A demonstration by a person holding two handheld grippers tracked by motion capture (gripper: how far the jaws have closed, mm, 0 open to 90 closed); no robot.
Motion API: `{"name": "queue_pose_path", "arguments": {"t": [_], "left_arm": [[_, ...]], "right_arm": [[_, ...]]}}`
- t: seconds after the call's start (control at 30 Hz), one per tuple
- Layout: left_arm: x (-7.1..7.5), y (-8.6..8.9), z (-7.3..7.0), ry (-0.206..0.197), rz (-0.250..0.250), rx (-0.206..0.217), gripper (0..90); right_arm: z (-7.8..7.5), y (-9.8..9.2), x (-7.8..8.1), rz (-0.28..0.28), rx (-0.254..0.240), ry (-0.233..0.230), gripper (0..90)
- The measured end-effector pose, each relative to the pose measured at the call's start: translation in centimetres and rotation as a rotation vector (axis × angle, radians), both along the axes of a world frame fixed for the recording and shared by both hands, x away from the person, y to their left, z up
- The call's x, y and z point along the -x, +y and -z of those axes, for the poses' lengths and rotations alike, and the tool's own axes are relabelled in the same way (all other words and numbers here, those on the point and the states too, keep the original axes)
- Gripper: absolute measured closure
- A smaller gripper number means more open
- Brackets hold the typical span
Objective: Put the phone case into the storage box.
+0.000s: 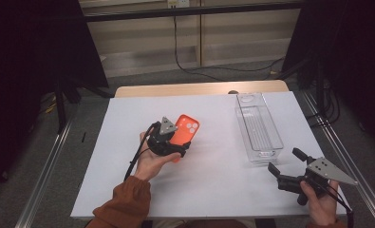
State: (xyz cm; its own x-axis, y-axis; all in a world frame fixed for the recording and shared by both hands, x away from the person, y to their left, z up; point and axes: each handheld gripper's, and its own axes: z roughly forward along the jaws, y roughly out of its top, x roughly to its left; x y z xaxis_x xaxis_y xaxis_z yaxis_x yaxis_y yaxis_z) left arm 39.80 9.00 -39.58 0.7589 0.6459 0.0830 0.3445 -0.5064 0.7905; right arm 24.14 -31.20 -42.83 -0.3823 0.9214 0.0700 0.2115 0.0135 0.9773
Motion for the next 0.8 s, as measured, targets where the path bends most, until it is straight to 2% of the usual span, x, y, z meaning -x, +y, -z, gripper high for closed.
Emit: {"name": "queue_pose_path", "arguments": {"t": [0.07,0.23,0.43,0.57,0.67,0.73,0.8], "left_arm": [[0.3,0.1,-0.1,-0.004,0.002,-0.001,15.2],[1.1,0.1,-0.2,-0.025,0.014,0.003,15.2],[2.5,-0.1,-0.5,-0.034,0.036,0.003,15.2],[3.7,-0.3,-0.8,-0.053,0.055,0.012,15.2],[4.3,-0.3,-0.9,-0.060,0.061,0.013,15.2],[4.6,-0.3,-0.8,-0.054,0.068,0.002,15.2],[4.8,-0.3,-0.5,-0.066,0.067,-0.020,15.2]], "right_arm": [[-0.2,0.2,-0.2,-0.010,-0.018,-0.002,0.0],[-0.4,0.4,-0.4,-0.023,-0.024,-0.004,0.0],[-0.8,1.4,-0.6,-0.072,-0.023,-0.004,0.0],[-1.1,2.1,-0.7,-0.104,-0.004,-0.006,0.0],[-1.1,3.0,-0.9,-0.137,0.029,0.011,0.0],[-1.0,3.4,-1.0,-0.152,0.027,0.025,0.0],[-1.1,3.8,-1.3,-0.164,0.034,0.030,0.0]]}}
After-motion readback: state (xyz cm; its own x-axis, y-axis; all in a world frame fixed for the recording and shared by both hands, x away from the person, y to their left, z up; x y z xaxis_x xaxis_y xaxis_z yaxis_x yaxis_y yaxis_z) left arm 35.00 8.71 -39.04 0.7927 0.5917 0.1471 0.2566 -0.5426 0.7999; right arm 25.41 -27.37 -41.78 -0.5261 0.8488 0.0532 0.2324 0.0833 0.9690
